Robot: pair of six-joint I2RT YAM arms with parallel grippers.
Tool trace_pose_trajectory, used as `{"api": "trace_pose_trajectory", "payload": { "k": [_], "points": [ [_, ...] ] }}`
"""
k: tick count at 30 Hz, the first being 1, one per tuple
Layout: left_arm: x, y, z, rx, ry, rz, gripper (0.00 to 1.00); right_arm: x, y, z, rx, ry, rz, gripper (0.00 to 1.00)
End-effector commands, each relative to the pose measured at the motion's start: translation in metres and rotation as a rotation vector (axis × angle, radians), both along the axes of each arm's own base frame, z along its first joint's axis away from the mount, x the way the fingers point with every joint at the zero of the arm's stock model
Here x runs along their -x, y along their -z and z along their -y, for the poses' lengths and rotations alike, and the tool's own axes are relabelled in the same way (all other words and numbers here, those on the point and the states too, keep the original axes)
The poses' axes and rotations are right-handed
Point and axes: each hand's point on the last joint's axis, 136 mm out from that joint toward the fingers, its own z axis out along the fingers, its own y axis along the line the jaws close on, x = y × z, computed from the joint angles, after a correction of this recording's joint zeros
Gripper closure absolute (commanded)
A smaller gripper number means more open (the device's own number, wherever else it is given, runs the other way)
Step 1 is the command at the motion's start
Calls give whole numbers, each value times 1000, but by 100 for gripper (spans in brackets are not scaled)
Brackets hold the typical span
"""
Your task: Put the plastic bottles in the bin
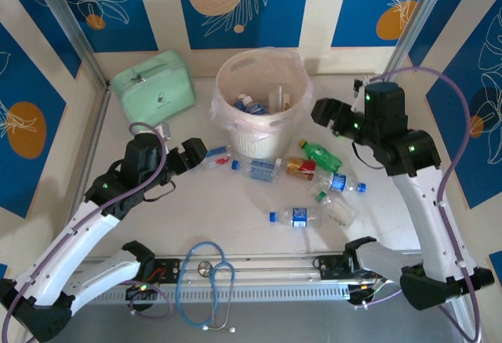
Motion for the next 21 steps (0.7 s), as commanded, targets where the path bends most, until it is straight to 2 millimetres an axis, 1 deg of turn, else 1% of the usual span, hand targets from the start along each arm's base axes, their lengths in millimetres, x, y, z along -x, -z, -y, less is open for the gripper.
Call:
{"api": "trace_pose_trajectory", "payload": {
  "k": [1,2,5,9,10,13,18,20,21],
  "points": [
    [2,2,1,16,10,-2,6,19,56,26,7,92,-168,14],
    [1,3,1,17,10,-5,7,25,71,33,0,122,-208,14],
    [1,6,2,20,12,-12,7,40,107,42,-24,168,-306,14],
    [1,8,3,24,12,-18,8,57,145,48,-14,214,-409,14],
    [2,9,3,23,14,-20,8,61,153,47,-26,212,-432,14],
    [2,12,3,19,12,-25,8,70,171,30,-68,148,-479,15],
    [3,17,2,21,6,-37,9,96,196,1,-22,35,-562,15],
    [3,20,3,23,7,-43,9,107,206,-5,19,20,-594,15],
    [3,20,3,26,5,-43,9,110,210,-3,47,30,-607,15]
  ]
}}
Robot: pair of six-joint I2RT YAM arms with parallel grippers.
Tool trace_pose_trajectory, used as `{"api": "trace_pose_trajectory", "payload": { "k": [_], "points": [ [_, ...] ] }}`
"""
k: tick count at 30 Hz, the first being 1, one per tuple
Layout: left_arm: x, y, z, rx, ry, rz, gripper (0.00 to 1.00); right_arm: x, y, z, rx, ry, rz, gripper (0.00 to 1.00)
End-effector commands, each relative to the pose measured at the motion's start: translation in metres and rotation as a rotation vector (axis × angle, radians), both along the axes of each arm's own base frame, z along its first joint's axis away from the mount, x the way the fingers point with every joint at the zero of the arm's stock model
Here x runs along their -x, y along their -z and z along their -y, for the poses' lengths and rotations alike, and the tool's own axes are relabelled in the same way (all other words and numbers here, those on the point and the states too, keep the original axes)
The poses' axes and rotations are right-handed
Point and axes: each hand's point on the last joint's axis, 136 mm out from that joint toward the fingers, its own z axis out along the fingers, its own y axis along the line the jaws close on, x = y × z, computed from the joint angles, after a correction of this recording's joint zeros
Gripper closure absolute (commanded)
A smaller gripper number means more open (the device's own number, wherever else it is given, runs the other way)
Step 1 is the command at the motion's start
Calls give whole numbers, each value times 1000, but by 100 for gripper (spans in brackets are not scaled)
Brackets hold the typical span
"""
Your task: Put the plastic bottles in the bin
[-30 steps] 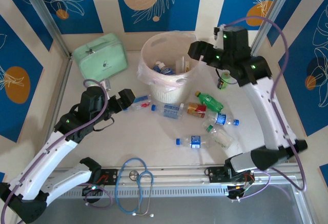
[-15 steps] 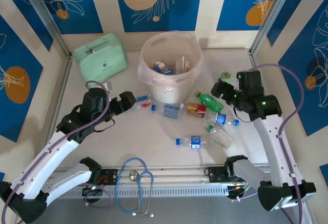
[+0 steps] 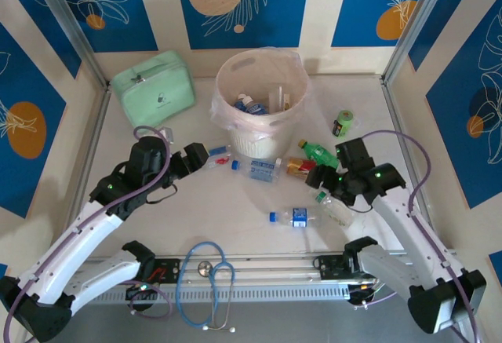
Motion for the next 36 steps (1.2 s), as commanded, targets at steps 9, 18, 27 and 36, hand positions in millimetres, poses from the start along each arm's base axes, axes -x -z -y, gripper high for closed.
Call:
{"api": "trace_pose_trajectory", "payload": {
  "k": [9,18,27,36],
  "points": [
    [0,2,4,37,7,-11,10,27,30,29,119,210,-156,14],
    [2,12,3,37,4,-27,10,47,50,-19,37,10,-230,13],
    [2,12,3,36,5,-29,10,54,73,-40,16,-98,-312,13],
    [3,22,2,22,6,-36,10,39,69,-76,21,-219,-302,13]
  ]
}}
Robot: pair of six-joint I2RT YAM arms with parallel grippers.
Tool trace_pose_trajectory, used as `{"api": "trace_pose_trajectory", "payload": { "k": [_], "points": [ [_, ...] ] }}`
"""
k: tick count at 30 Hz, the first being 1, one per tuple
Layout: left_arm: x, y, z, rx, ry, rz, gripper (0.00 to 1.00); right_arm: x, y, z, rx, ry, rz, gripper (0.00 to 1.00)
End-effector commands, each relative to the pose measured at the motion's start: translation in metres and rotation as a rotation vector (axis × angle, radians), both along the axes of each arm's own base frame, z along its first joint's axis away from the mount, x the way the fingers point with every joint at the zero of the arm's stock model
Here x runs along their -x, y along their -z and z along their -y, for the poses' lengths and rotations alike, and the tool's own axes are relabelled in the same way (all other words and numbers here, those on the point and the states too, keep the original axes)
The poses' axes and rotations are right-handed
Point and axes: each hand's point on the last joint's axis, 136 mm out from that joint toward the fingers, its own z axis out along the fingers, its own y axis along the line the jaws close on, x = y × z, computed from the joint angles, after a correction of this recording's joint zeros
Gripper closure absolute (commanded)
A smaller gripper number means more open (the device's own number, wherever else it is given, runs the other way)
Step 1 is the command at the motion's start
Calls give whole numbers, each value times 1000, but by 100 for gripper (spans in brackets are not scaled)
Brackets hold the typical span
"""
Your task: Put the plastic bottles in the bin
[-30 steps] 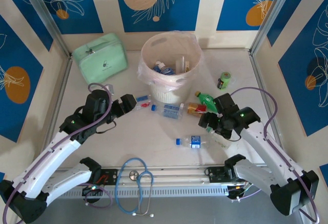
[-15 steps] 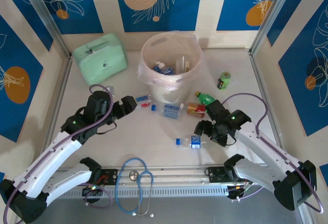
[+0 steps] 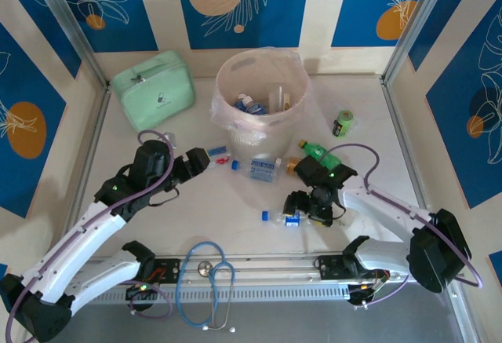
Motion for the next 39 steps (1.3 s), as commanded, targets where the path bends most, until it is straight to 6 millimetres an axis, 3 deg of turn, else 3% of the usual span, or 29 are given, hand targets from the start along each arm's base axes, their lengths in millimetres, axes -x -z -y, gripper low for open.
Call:
{"api": "trace_pose_trajectory", "payload": {
  "k": [1,8,12,16,20,25,26,27,28,32,39],
  "points": [
    [-1,1,0,8,3,14,10,-14,-14,-25,-68,-51,37,13],
    [3,19,-6,-46,8,-19,10,-19,-21,-68,-119,-193,32,14],
    [3,25,-7,-51,4,-30,10,-19,-23,-71,-60,-256,49,13],
    [2,32,0,-45,38,-31,12,-22,-30,-59,10,-229,69,12],
    [4,37,24,-40,211,20,17,-26,-43,-47,38,-173,127,12],
    [22,54,61,-106,467,32,17,-36,-70,-15,43,-32,215,12],
    [26,57,68,-135,516,41,16,-37,-76,-7,37,0,226,12],
    [32,62,78,-176,582,51,2,-39,-81,1,25,42,239,13],
    [37,67,86,-221,640,59,0,-41,-84,8,5,80,246,13],
    [52,82,116,-364,840,98,0,-43,-89,27,-94,200,238,13],
    [59,111,155,-678,1106,195,0,-38,-95,35,-114,237,238,14]
  ]
}}
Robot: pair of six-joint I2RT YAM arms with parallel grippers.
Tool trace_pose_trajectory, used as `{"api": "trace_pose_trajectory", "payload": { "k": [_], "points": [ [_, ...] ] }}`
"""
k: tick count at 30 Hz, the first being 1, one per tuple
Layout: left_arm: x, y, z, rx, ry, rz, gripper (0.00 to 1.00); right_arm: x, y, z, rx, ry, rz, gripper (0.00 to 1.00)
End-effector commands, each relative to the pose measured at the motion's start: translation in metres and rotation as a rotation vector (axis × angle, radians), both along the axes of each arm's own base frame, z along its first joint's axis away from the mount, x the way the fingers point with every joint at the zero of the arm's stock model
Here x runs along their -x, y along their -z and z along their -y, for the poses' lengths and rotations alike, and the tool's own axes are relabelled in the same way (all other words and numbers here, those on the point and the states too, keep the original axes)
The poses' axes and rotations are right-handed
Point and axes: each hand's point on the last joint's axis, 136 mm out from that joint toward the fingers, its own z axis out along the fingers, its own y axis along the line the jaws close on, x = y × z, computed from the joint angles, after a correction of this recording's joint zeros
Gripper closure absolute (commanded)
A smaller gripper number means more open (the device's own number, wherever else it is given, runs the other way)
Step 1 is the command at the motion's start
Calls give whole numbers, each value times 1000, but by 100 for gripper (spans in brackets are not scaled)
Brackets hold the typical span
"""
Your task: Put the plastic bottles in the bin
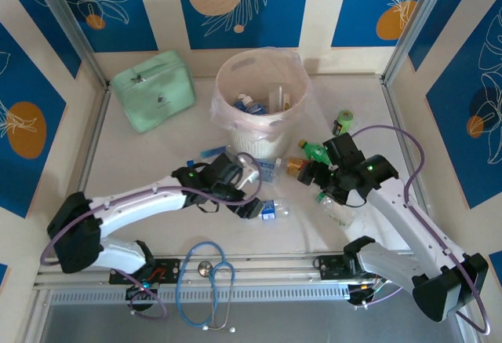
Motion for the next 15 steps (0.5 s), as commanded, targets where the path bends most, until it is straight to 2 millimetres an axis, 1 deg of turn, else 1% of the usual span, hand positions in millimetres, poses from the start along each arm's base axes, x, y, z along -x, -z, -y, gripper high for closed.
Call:
{"api": "trace_pose_trajectory", "payload": {
  "k": [1,4,7,11,15],
  "points": [
    [2,14,7,-163,196,142,0,12,0,1,-29,6,-37,14],
    [11,31,19,-220,311,153,0,14,-2,4,-38,16,-31,14],
    [16,42,29,-231,370,140,0,16,-4,8,-43,34,-28,14],
    [11,49,37,-245,376,145,0,17,-6,12,-66,57,-22,14],
    [8,62,41,-285,393,135,2,18,-10,15,-85,73,-13,14]
  ]
}}
